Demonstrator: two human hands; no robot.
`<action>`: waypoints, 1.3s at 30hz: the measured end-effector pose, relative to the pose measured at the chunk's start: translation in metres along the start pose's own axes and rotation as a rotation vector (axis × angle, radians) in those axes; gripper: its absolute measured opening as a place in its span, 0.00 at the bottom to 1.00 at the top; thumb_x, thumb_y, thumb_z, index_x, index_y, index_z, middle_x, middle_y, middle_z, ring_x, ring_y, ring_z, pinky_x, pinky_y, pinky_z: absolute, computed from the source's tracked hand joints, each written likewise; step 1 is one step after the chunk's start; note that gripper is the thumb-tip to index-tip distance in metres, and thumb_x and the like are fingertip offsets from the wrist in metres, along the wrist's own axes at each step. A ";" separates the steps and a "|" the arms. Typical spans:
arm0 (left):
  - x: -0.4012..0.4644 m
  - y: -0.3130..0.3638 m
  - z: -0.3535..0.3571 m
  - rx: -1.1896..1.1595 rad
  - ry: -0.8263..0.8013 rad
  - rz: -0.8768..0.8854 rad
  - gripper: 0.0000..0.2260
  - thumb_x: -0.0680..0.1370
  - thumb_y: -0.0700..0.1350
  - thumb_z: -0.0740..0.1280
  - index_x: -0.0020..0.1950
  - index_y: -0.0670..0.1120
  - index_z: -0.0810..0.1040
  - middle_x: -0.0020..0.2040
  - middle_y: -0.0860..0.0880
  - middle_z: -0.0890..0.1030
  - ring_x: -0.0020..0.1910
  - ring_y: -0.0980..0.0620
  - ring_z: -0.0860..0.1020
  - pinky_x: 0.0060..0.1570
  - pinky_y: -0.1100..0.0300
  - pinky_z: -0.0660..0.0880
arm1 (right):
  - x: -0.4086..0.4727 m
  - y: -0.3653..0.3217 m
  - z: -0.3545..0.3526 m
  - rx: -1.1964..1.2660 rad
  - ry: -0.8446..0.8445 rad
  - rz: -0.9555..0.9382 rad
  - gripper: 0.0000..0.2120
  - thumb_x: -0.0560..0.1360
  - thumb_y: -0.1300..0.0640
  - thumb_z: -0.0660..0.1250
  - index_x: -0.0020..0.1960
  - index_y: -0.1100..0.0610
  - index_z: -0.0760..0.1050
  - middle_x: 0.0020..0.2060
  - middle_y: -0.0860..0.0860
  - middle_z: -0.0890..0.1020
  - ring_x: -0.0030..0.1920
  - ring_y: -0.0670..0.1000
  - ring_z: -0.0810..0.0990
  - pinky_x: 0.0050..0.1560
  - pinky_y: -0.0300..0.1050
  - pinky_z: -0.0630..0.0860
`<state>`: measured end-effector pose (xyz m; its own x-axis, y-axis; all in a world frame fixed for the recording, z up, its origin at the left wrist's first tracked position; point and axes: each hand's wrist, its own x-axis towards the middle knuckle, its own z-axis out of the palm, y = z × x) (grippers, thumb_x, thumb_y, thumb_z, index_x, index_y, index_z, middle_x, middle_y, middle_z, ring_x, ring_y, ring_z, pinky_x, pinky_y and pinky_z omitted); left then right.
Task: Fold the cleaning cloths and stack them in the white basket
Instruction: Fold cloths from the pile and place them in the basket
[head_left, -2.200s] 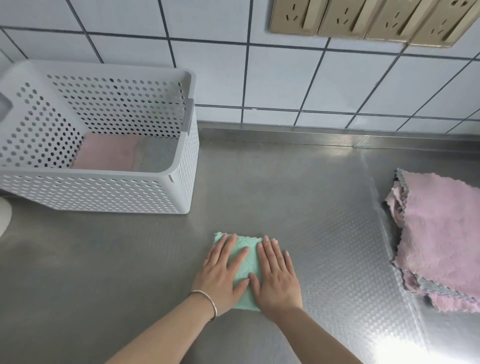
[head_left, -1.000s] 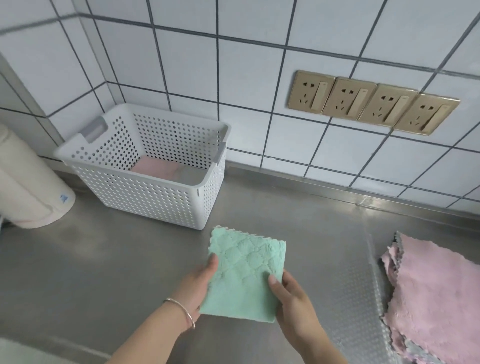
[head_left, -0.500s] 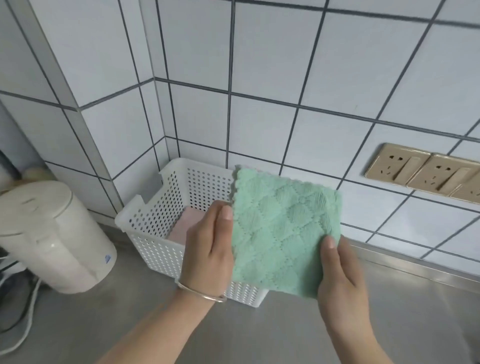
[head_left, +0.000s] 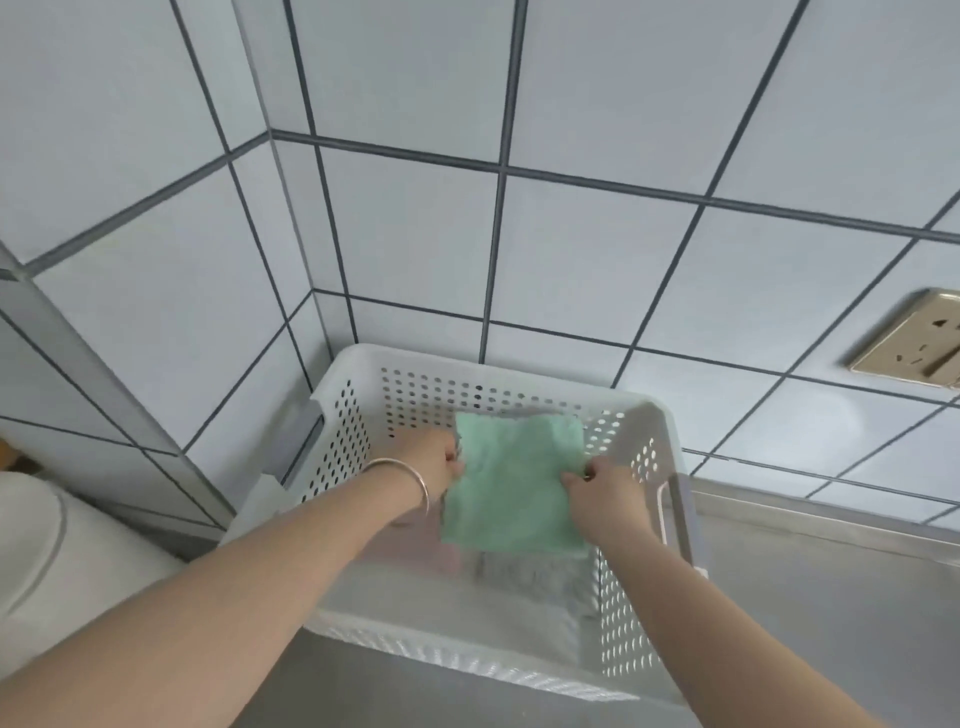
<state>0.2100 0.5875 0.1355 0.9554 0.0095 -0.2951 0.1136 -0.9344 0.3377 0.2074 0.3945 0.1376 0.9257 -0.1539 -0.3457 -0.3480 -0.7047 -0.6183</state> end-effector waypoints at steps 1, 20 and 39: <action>0.008 0.002 0.006 0.023 -0.069 -0.009 0.12 0.79 0.49 0.62 0.36 0.47 0.70 0.36 0.48 0.74 0.38 0.48 0.75 0.43 0.56 0.73 | 0.005 0.001 0.004 -0.063 0.001 0.021 0.08 0.78 0.55 0.60 0.54 0.59 0.73 0.44 0.54 0.75 0.45 0.55 0.72 0.43 0.42 0.65; 0.084 0.006 0.091 -0.032 -0.453 -0.142 0.17 0.77 0.48 0.66 0.63 0.42 0.72 0.56 0.46 0.78 0.55 0.48 0.77 0.51 0.60 0.72 | 0.074 0.029 0.056 -0.970 -0.279 0.166 0.19 0.76 0.66 0.57 0.66 0.60 0.70 0.64 0.56 0.74 0.63 0.58 0.74 0.52 0.48 0.76; 0.075 0.003 0.105 0.005 -0.395 -0.042 0.15 0.77 0.49 0.65 0.57 0.40 0.77 0.55 0.43 0.80 0.56 0.45 0.77 0.54 0.57 0.73 | 0.078 0.035 0.066 -1.004 -0.284 0.206 0.18 0.77 0.66 0.57 0.66 0.61 0.70 0.64 0.57 0.74 0.62 0.58 0.75 0.51 0.50 0.77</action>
<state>0.2533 0.5478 0.0205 0.7713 -0.0896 -0.6301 0.1477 -0.9378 0.3142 0.2576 0.4035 0.0418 0.7494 -0.2591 -0.6093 -0.0921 -0.9521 0.2917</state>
